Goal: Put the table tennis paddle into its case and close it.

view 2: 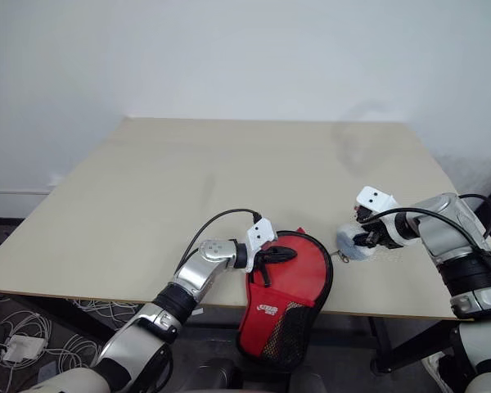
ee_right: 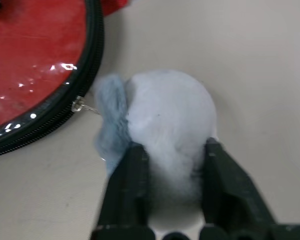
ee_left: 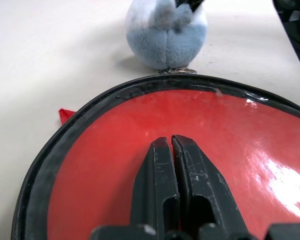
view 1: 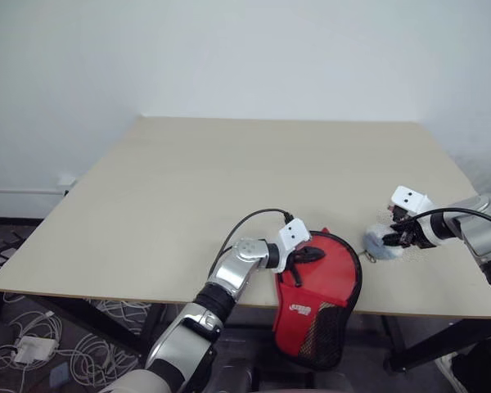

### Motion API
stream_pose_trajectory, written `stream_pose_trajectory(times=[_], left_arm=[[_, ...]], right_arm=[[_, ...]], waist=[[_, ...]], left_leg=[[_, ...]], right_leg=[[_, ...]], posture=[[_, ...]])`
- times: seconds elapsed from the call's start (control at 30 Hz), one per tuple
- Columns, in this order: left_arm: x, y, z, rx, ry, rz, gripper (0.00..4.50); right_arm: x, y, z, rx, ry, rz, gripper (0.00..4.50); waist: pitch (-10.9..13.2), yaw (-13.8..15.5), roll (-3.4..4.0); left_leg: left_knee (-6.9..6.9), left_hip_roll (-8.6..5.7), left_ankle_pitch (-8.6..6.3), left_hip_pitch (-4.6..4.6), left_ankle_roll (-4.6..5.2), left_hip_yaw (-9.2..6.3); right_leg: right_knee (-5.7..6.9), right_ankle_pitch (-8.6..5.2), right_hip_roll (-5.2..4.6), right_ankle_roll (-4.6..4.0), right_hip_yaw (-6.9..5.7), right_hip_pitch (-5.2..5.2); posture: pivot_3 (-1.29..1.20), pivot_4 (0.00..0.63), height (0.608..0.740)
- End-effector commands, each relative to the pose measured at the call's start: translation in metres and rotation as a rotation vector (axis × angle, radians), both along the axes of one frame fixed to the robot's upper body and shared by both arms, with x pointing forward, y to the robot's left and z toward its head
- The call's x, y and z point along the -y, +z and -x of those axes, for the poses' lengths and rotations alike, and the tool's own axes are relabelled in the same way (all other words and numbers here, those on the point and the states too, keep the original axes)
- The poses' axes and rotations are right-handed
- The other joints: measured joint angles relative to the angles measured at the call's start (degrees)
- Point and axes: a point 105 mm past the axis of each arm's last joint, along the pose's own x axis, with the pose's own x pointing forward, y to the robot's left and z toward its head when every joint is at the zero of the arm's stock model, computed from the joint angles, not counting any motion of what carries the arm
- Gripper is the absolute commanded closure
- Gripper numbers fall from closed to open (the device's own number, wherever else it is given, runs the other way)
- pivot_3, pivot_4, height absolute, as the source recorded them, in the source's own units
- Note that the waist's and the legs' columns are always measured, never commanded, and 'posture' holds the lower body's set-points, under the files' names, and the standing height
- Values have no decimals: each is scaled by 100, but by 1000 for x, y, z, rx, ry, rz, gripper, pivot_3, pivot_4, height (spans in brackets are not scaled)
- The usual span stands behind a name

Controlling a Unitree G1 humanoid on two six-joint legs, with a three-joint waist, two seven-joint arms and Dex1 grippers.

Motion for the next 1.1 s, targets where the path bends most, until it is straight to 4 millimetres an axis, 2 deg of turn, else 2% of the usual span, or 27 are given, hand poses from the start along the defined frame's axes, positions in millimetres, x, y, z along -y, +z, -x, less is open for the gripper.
stream_pose_trajectory(times=[0.03,0.27,0.6,0.87,1.1], left_arm=[[-7,-24,10,-66,-39,-68,4500],[-9,-25,12,-55,-85,-88,4500],[-14,-26,8,-50,-108,-119,4500],[-17,-29,8,-49,-119,-136,4500],[-16,-30,9,-51,-131,-144,4500]], right_arm=[[-3,18,-2,62,39,-9,4311],[-10,29,6,79,100,-32,4311],[-10,41,33,69,179,-49,4311],[-23,51,61,40,273,-112,4311],[-32,46,83,-1,311,-141,4311]], waist=[[0,0,0],[1,0,-1],[5,-6,-7],[15,-21,-24],[19,-18,-30]], left_leg=[[0,0,0,0,1,0],[-3,1,1,-2,2,0],[-4,5,-1,-4,0,2],[-4,10,-8,-3,-12,3],[-4,13,-13,-2,-17,2]], right_leg=[[0,0,0,0,0,0],[0,-1,0,1,0,-5],[0,-2,1,4,0,-7],[0,-2,2,4,0,-7],[0,-3,2,4,1,-6]], posture=[[0,0,734],[0,0,734],[0,0,734],[0,0,734],[0,0,734]])
